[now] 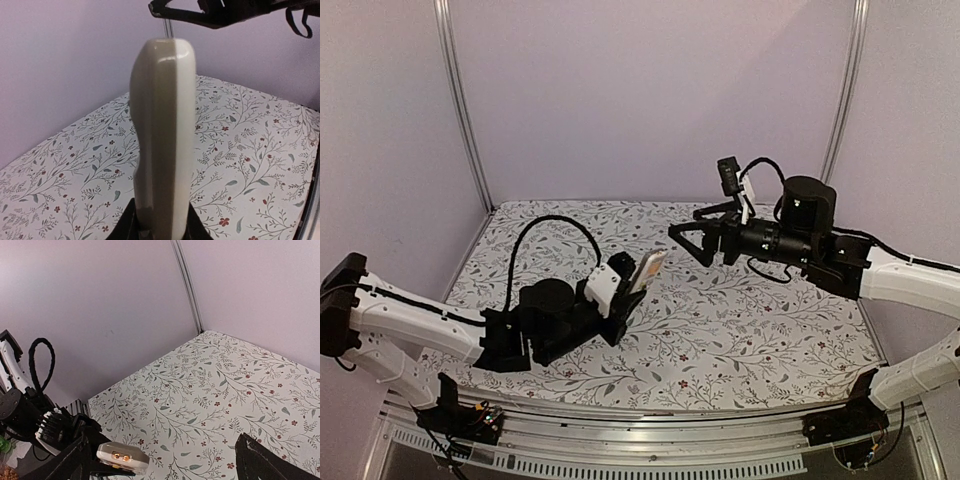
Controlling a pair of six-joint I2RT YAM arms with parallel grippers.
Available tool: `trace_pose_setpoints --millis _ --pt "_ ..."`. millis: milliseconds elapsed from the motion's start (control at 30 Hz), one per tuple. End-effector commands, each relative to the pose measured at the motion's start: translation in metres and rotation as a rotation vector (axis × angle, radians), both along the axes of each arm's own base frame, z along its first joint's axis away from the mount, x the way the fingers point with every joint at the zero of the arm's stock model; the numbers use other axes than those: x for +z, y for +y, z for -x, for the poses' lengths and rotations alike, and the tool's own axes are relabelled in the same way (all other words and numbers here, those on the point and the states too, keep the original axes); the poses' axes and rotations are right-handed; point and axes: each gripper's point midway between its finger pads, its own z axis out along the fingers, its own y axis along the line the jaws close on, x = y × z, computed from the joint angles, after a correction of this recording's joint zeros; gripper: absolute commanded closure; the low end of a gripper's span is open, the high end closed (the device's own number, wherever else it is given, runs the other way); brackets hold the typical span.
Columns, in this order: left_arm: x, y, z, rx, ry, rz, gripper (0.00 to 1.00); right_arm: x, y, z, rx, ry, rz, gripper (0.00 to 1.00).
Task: Load the batteries into the remote control
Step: Pass from the left arm to the right
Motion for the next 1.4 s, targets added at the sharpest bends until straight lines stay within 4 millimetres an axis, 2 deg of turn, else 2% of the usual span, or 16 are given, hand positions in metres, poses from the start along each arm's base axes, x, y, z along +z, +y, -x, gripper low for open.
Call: trace_pose_setpoints --millis 0,100,267,400,500,667,800,900,1100,1200,1300,1367 --pt "0.028 0.004 -0.016 0.101 -0.006 0.187 1.0 0.031 0.018 0.008 -0.002 -0.01 -0.167 0.02" --pt "0.031 0.003 -0.02 0.122 -0.007 0.209 1.0 0.014 0.029 0.008 -0.01 0.046 -0.15 0.03" --pt "0.038 0.005 -0.021 0.132 -0.026 0.236 1.0 -0.004 0.044 0.021 0.021 0.058 -0.117 0.03" --pt "0.041 -0.002 -0.022 0.119 -0.034 0.227 1.0 -0.027 0.051 0.015 -0.004 0.133 -0.094 0.03" --pt "0.039 -0.002 -0.021 0.115 -0.028 0.228 1.0 -0.034 0.054 0.013 -0.011 0.152 -0.088 0.05" --pt "0.041 0.0 -0.022 0.127 -0.034 0.233 1.0 -0.04 0.07 0.018 0.02 0.145 -0.062 0.17" --pt "0.043 0.0 -0.023 0.13 -0.046 0.227 1.0 -0.049 0.075 0.019 0.029 0.164 -0.049 0.32" --pt "0.041 -0.003 -0.023 0.123 -0.051 0.213 1.0 -0.053 0.079 0.02 0.047 0.172 -0.043 0.36" --pt "0.039 -0.002 -0.022 0.12 -0.049 0.202 0.99 -0.052 0.078 0.019 0.04 0.153 -0.034 0.6" --pt "0.04 -0.003 -0.022 0.113 -0.05 0.204 0.99 -0.051 0.078 0.018 0.036 0.143 -0.03 0.69" --pt "0.039 -0.003 -0.021 0.107 -0.047 0.204 0.94 -0.051 0.077 0.017 0.034 0.138 -0.015 0.75" --pt "0.037 -0.004 -0.019 0.098 -0.045 0.202 0.8 -0.052 0.076 0.016 0.023 0.138 -0.001 0.76"
